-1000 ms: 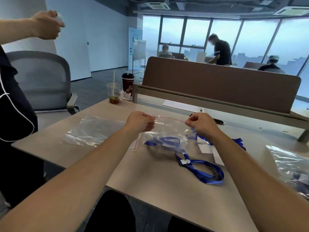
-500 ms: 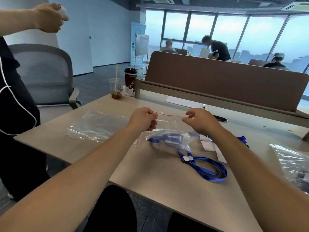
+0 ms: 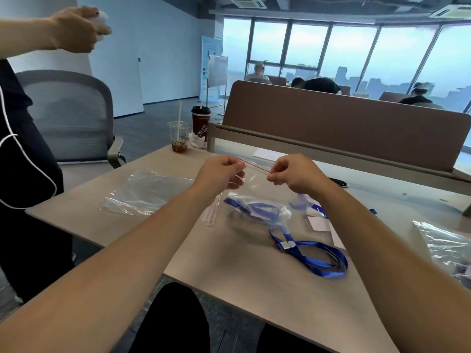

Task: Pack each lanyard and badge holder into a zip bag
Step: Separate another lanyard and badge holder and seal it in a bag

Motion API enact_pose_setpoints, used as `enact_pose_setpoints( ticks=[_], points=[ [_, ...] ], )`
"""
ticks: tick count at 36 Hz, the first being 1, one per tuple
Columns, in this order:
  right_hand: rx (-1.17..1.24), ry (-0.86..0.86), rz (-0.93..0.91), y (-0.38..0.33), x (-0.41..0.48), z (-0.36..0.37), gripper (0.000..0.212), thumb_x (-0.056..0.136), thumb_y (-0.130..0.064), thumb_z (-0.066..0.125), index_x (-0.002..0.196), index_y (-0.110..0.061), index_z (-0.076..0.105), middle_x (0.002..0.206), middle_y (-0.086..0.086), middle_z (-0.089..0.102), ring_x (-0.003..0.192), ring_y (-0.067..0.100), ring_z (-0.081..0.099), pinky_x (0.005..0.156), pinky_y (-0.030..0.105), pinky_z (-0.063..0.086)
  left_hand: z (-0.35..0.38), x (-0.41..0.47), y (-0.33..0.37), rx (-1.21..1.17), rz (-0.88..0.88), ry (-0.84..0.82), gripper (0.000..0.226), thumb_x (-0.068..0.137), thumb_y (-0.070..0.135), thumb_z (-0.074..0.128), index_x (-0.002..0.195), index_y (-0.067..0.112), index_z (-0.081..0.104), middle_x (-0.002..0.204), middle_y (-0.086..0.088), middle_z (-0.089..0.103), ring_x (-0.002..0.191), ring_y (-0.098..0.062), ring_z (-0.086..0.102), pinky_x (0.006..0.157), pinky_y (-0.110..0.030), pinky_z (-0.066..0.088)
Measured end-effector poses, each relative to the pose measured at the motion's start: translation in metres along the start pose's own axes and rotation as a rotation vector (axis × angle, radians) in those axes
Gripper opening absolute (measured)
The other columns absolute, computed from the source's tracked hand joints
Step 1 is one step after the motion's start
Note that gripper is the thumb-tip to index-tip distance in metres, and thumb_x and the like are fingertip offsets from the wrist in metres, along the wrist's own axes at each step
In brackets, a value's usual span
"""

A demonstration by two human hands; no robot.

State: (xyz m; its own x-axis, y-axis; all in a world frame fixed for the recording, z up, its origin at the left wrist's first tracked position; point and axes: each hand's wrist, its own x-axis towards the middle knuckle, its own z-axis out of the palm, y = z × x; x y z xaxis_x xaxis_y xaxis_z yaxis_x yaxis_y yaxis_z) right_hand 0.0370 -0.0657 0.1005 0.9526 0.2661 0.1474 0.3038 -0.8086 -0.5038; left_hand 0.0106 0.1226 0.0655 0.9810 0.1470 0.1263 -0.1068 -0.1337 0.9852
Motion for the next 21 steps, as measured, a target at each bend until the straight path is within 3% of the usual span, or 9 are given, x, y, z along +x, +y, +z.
enact_pose_setpoints(
  ticks=[8, 14, 21],
  points=[
    [0.092, -0.022, -0.029, -0.007, -0.004, 0.005, 0.007, 0.093, -0.019, 0.069, 0.098, -0.015, 0.071, 0.084, -0.003, 0.068, 0.079, 0.009, 0.065, 0.066, 0.019, 0.048, 0.006, -0.007, -0.001, -0.026, -0.009, -0.026, 0.012, 0.096, 0.013, 0.061, 0.100, 0.003, 0.067, 0.090, -0.017, 0.072, 0.075, -0.027, 0.073, 0.063, -0.030, 0.061],
    [0.166, -0.013, -0.025, -0.015, -0.004, 0.014, 0.010, 0.093, -0.019, 0.068, 0.100, -0.012, 0.073, 0.087, 0.000, 0.070, 0.082, 0.014, 0.067, 0.066, 0.019, 0.049, 0.010, -0.008, -0.007, 0.044, 0.040, 0.008, 0.010, 0.096, 0.012, 0.061, 0.092, 0.008, 0.069, 0.087, -0.013, 0.071, 0.080, -0.025, 0.070, 0.075, -0.033, 0.062],
    [0.201, -0.035, -0.024, -0.020, -0.002, 0.019, 0.010, 0.093, -0.019, 0.069, 0.098, -0.012, 0.073, 0.087, 0.000, 0.070, 0.080, 0.013, 0.066, 0.064, 0.018, 0.048, 0.012, -0.010, -0.011, 0.157, 0.096, 0.056, 0.011, 0.096, 0.017, 0.062, 0.092, 0.010, 0.070, 0.083, -0.008, 0.072, 0.080, -0.023, 0.070, 0.077, -0.030, 0.059]
  ],
)
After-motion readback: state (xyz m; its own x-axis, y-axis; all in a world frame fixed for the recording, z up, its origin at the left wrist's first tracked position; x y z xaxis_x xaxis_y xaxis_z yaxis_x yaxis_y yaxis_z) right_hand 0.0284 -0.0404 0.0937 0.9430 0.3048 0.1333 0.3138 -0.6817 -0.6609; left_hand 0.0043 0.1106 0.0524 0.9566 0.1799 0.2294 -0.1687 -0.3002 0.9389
